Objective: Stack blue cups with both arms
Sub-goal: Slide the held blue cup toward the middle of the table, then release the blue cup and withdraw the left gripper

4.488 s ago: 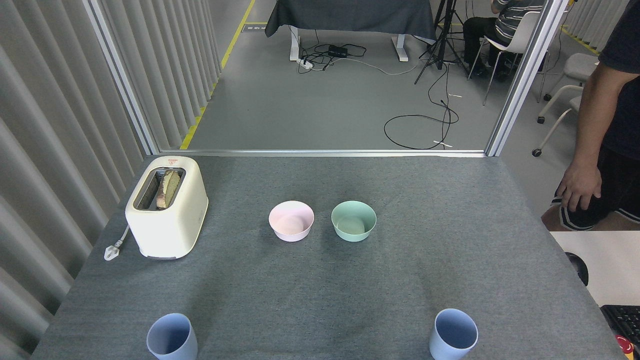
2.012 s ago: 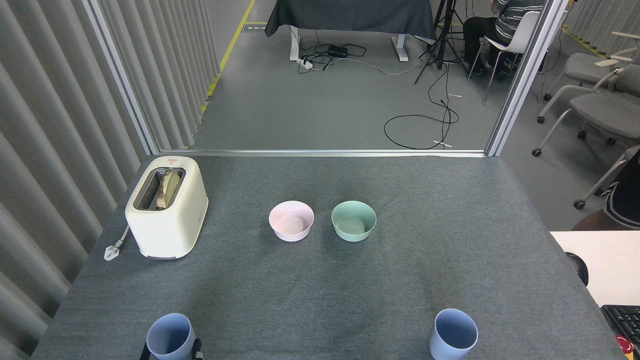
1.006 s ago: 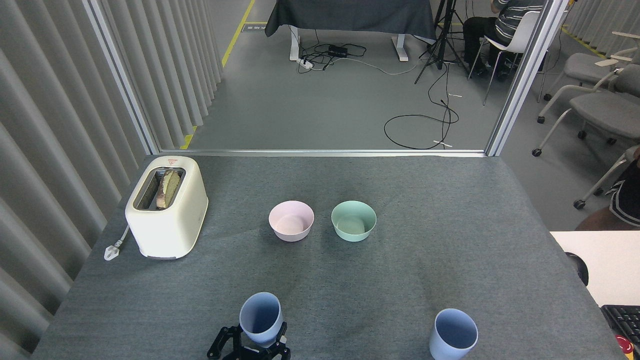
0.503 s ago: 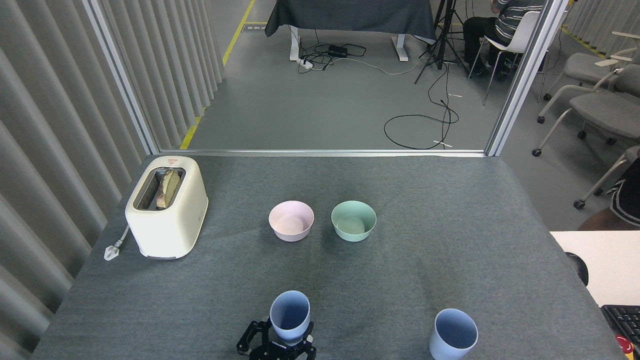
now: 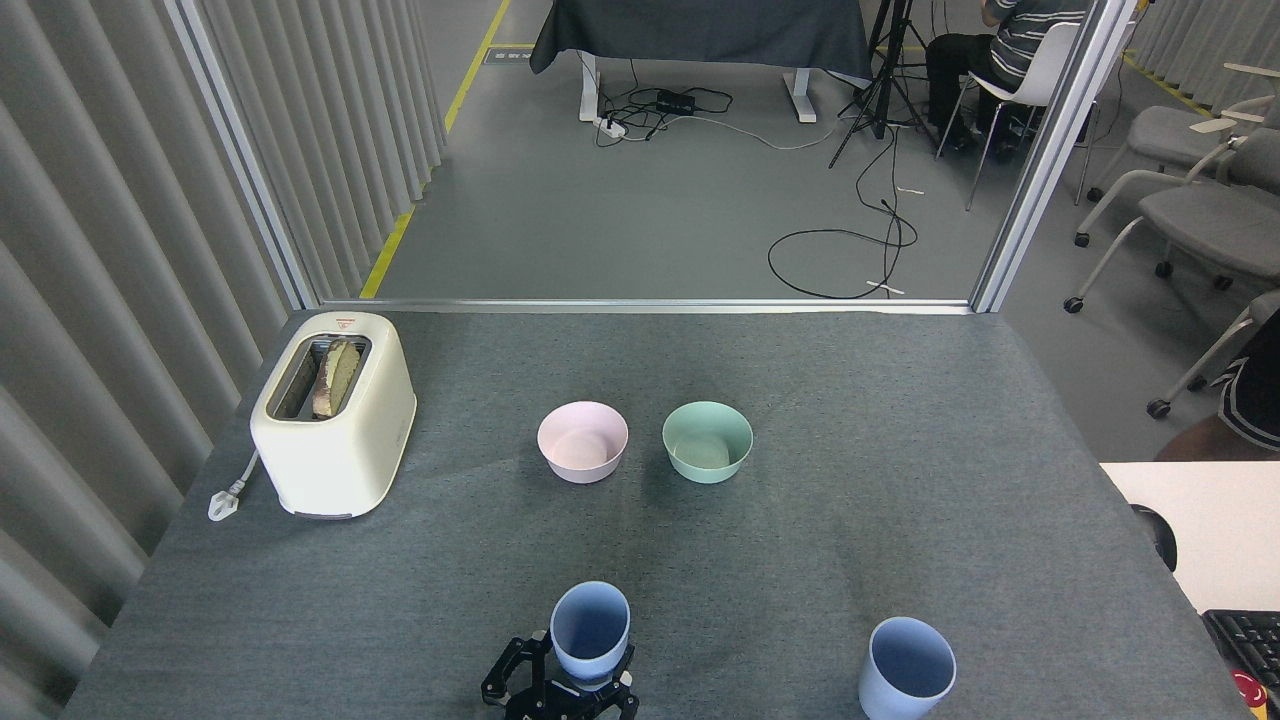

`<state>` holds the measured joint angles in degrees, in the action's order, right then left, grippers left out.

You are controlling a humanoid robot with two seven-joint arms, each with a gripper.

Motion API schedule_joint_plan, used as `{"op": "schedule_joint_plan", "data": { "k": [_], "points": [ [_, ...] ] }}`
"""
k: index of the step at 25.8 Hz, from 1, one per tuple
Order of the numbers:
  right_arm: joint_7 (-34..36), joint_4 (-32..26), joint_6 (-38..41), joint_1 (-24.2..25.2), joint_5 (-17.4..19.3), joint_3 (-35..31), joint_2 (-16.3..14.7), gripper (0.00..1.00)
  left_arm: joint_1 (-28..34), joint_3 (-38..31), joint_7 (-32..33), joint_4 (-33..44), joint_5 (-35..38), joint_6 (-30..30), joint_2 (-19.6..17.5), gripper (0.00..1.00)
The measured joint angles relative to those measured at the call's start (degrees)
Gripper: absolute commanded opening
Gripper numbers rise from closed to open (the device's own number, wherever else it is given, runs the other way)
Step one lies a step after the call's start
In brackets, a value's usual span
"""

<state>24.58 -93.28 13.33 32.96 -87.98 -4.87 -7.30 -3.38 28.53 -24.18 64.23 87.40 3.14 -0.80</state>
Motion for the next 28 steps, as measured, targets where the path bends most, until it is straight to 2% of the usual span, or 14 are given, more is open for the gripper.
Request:
{"op": "schedule_joint_plan", "data": {
  "k": [5,10,13,23,28],
  "points": [
    [0.0,0.0,-0.1,0.0,0.0,0.2,0.0,1.00,-0.4,0.6,-0.2,-0.5,0.8,0.0,0.0,0.55],
    [0.3,0.0,-0.1,0.0,0.0,0.3,0.0,1.00,-0.3,0.7,-0.8,-1.1,1.9,0.0,0.0,0.90],
    [0.3,0.0,-0.1,0.0,0.0,0.3,0.0,1.00,-0.2,0.7,0.1,-1.2,1.9,0.1,0.0,0.98],
    [0.4,0.0,-0.1,0.0,0.1,0.3,-0.1,1.00,0.7,0.6,-0.4,-0.9,1.4,0.0,0.0,1.00],
    [0.4,0.1,-0.1,0.0,0.1,0.3,-0.1,1.00,4.1,0.2,-0.4,0.9,1.4,0.0,-0.3,1.00]
  ]
}}
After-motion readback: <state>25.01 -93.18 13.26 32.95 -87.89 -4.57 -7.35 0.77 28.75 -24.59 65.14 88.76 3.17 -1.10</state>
